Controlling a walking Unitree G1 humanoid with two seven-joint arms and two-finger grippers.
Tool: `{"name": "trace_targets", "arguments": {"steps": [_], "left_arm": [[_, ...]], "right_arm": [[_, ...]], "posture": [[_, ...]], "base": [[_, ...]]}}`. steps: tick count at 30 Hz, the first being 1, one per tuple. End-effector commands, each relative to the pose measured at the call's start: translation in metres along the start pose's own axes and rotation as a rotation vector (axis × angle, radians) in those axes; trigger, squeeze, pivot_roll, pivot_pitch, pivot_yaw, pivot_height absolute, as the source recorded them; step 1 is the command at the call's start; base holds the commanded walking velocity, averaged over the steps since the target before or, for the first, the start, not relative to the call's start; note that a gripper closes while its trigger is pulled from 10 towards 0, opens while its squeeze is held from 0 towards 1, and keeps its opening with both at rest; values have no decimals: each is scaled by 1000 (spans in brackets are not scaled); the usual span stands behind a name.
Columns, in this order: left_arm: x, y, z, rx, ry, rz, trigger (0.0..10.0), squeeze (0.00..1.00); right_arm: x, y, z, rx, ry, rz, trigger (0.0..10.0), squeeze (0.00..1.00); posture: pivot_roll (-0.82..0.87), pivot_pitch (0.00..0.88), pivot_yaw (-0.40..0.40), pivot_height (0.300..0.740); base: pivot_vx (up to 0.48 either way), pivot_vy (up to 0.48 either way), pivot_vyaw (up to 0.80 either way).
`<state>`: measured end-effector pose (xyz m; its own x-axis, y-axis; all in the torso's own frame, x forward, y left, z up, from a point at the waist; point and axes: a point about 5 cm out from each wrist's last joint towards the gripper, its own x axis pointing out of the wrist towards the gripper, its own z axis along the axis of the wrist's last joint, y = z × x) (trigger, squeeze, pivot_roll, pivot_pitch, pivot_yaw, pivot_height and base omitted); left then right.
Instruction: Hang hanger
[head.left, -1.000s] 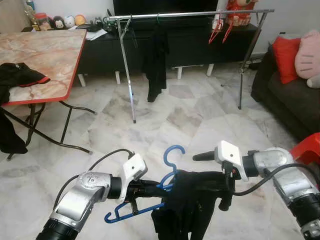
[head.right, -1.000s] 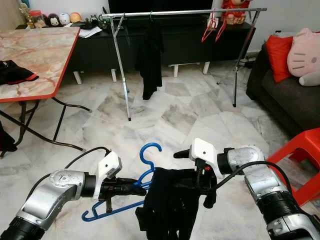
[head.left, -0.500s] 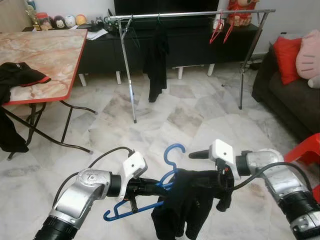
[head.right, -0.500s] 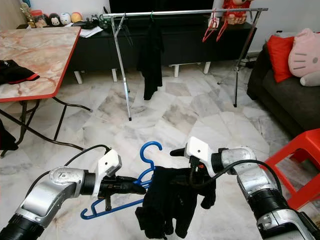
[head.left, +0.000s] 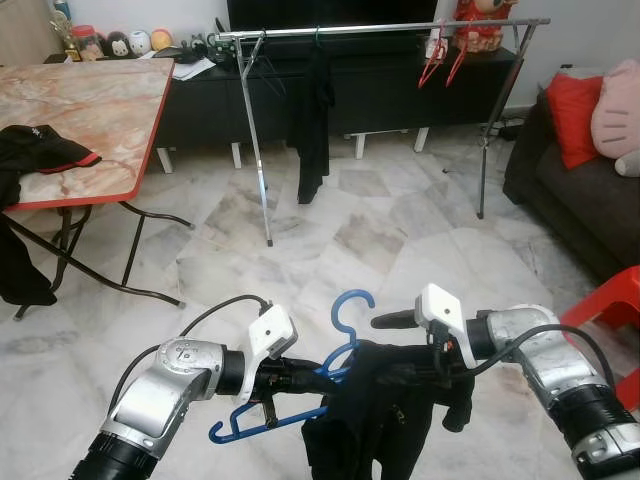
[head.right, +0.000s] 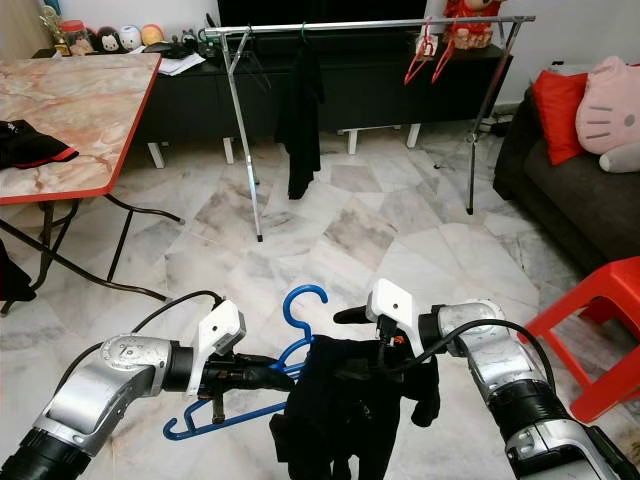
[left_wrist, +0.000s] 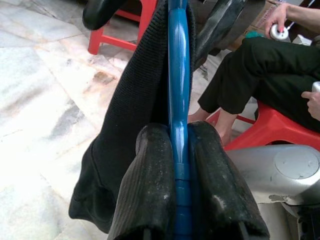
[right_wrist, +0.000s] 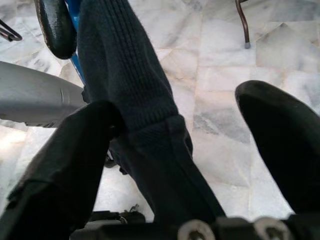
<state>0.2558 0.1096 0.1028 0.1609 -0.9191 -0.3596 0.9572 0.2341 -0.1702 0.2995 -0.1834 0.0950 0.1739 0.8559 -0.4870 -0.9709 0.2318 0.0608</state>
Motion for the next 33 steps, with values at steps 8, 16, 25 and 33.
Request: {"name": "trace_targets", "arguments": {"steps": [8, 16, 25, 33], "left_arm": [[4, -2, 15, 41, -46, -45, 10000, 0], [4, 1, 17, 42, -52, -29, 10000, 0], [3, 2, 17, 47, -51, -22, 10000, 0], [4, 3, 17, 52, -52, -17, 10000, 0]], "right_arm": [[1, 1, 0, 18, -15, 25, 0, 0], [7, 6, 0, 23, -21, 66, 0, 0], [12, 9, 0, 29, -23, 100, 0, 0], [10, 9, -1, 31, -15, 102, 0, 0]], "posture": [[-81, 12, -18, 740], [-81, 9, -18, 740], [-78, 9, -19, 740], [-81, 8, -20, 740]], "base": [[0, 0, 0], [0, 0, 0], [0, 0, 0], [0, 0, 0]]}}
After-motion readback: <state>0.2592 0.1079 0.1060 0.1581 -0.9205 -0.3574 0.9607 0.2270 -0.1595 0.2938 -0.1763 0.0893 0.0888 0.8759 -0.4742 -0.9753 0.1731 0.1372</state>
